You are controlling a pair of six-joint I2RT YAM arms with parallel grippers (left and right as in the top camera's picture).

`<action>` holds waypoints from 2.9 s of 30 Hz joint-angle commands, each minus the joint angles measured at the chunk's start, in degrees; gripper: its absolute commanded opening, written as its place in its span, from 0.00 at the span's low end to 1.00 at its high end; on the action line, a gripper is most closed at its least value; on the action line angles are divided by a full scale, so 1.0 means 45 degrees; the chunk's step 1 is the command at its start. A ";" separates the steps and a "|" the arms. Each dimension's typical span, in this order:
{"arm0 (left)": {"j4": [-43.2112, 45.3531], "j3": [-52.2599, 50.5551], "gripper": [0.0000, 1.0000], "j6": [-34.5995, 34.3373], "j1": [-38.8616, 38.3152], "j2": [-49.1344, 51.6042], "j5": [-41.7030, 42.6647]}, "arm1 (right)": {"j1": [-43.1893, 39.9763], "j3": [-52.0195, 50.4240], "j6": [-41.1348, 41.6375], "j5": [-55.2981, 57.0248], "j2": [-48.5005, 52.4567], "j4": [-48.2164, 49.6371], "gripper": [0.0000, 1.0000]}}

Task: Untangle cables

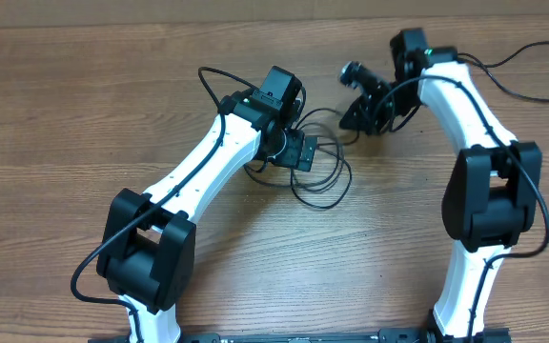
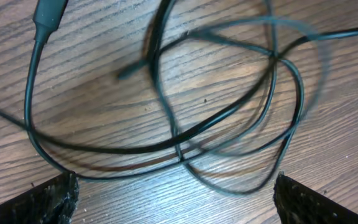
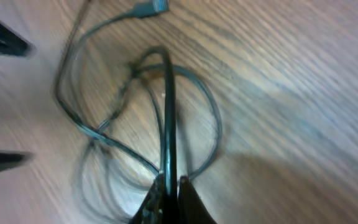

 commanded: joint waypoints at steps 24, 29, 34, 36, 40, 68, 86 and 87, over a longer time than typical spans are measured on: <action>0.0010 0.0024 1.00 -0.0136 0.0024 0.0024 0.0097 | 0.0005 0.6309 0.2905 0.1705 -0.4901 -0.2667 0.04; 0.0010 0.0024 1.00 -0.0136 0.0024 0.0024 0.0097 | 0.0005 0.6309 0.2905 0.2229 -0.5527 -0.2273 0.04; 0.0010 0.0024 1.00 -0.0136 0.0024 0.0024 0.0097 | 0.0005 0.6309 0.2905 0.3050 -0.6241 -0.1627 0.04; 0.0010 0.0024 1.00 -0.0136 0.0024 0.0024 0.0097 | 0.0005 0.6309 0.2905 0.3211 -0.6547 -0.1239 0.04; 0.0010 0.0024 1.00 -0.0136 0.0034 0.0024 0.0097 | 0.0005 0.6309 0.2905 0.3211 -0.7067 -0.0563 0.04; 0.0379 0.0024 1.00 -0.0141 0.0049 0.0024 0.0102 | 0.0005 0.6305 0.3866 0.3536 -0.7766 -0.0991 0.04; 0.0918 0.1239 1.00 0.2657 0.1486 -0.1632 0.8548 | 0.0000 0.6305 0.4294 0.4439 -0.8179 -0.1443 0.04; 0.0923 0.1239 1.00 0.2618 0.1792 -0.1821 0.9083 | 0.0000 0.6305 0.4299 0.4410 -0.8179 -0.1462 0.04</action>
